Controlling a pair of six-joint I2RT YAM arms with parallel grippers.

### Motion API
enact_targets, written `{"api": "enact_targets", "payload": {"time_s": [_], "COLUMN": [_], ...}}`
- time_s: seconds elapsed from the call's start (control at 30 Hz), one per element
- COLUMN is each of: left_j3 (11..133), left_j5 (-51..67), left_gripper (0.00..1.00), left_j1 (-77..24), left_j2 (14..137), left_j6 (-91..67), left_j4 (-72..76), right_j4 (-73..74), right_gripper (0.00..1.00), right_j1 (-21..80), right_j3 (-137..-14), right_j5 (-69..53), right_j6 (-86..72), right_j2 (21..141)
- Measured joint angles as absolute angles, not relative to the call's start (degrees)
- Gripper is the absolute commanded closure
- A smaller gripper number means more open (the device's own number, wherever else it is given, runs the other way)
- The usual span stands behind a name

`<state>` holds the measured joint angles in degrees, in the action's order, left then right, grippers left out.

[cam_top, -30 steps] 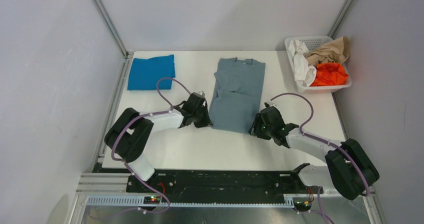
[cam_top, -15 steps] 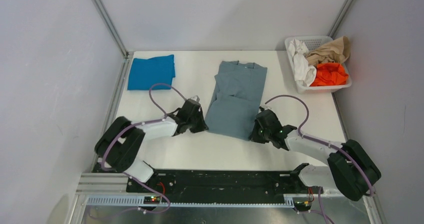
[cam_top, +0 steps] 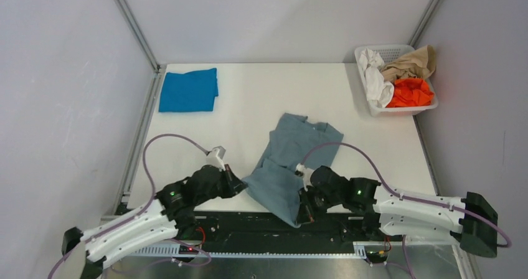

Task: Fold and stack the t-shirts
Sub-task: Fold the long partially folded tshirt into a neat square

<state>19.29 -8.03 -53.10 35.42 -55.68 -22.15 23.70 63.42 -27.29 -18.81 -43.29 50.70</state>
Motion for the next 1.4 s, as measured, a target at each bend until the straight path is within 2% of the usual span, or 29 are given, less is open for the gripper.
{"api": "enact_targets", "payload": {"time_s": [0.1, 0.2, 0.37, 0.5, 0.67, 0.97, 1.4], "left_j3": [19.2, 19.3, 20.6, 24.1, 30.7, 47.4, 65.0], "left_j5": [-8.3, -8.5, -10.1, -13.4, -17.3, -20.7, -8.1], "left_gripper": [1.00, 1.00, 1.00, 1.00, 1.00, 1.00, 1.00], "left_j1": [-55.2, -56.1, -56.1, -56.1, -56.1, -54.9, -44.7], "left_j2": [24.6, 16.7, 13.2, 14.7, 25.0, 52.0, 76.7], "left_j6": [-57.1, -57.0, -56.4, -55.3, -52.6, -43.7, -35.9], "left_j4": [-26.7, -29.3, -32.8, -34.1, -32.7, -25.5, -18.5], "right_j4": [23.0, 21.6, 20.4, 20.8, 24.7, 34.7, 39.8], "right_gripper": [1.00, 1.00, 1.00, 1.00, 1.00, 1.00, 1.00], "right_j1": [69.1, 70.7, 69.1, 63.6, 50.7, 28.7, 4.8], "right_j3": [-27.6, -28.3, -28.5, -28.6, -28.7, -32.2, -36.3], "right_j5": [-22.0, -24.1, -26.0, -27.8, -30.7, -33.5, -39.9], "right_j6": [-45.3, -46.6, -47.0, -46.6, -44.5, -37.8, -30.2], "right_j2": [50.7, 50.0, 45.7, 42.3, 37.8, 35.7, 40.6]}}
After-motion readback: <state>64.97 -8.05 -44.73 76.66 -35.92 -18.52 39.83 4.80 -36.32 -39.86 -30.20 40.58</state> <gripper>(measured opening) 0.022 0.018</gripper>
